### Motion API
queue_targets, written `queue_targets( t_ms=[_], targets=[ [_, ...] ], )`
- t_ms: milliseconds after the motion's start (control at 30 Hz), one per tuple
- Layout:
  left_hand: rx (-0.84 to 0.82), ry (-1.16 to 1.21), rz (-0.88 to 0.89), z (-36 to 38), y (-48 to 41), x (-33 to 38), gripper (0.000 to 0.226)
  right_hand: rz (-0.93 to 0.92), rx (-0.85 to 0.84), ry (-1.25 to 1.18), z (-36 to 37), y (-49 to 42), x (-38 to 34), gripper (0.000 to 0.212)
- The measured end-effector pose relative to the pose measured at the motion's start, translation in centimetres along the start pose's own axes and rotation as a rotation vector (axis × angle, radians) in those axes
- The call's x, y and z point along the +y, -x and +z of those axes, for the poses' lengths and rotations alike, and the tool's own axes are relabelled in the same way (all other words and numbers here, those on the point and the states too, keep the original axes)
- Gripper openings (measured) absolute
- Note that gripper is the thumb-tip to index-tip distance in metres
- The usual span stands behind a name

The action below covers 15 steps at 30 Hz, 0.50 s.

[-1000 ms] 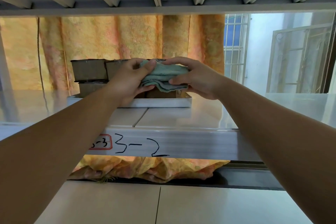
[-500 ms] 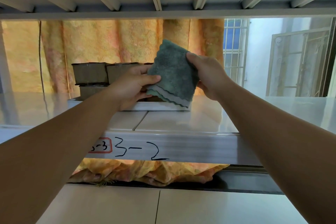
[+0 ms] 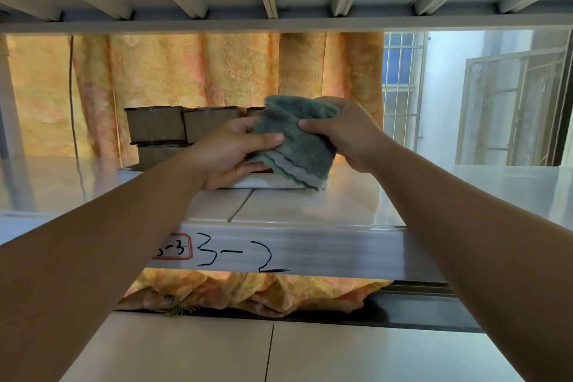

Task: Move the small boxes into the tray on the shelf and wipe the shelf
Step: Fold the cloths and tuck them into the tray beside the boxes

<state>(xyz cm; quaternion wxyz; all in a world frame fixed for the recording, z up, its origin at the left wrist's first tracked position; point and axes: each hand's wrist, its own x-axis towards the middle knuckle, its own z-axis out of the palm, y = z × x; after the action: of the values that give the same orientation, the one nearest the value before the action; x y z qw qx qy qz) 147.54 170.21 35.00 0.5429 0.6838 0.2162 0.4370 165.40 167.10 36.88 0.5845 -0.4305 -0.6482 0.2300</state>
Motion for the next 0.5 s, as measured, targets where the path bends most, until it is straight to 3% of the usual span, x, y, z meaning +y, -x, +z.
queue_targets(
  t_ms=[100,200,300,400,500],
  targets=[
    [-0.057,-0.027,-0.042,0.0,0.1,-0.1,0.047,0.054,0.122,-0.092,-0.6,-0.3,0.2,0.022],
    [-0.009,0.016,-0.006,-0.2,0.0,0.1,0.048,0.141,0.195,-0.059,-0.7,-0.7,0.8,0.027],
    [0.035,0.077,0.021,-0.2,0.0,0.4,0.036,0.121,0.269,0.135,-0.5,-0.6,0.6,0.014],
    [0.044,0.083,0.017,-0.1,0.0,0.4,0.027,0.044,0.24,0.426,-0.3,-0.3,0.8,0.018],
    [0.044,0.076,0.008,-0.2,0.0,0.2,0.023,-0.145,0.207,0.703,0.4,0.3,0.8,0.022]
  ],
)
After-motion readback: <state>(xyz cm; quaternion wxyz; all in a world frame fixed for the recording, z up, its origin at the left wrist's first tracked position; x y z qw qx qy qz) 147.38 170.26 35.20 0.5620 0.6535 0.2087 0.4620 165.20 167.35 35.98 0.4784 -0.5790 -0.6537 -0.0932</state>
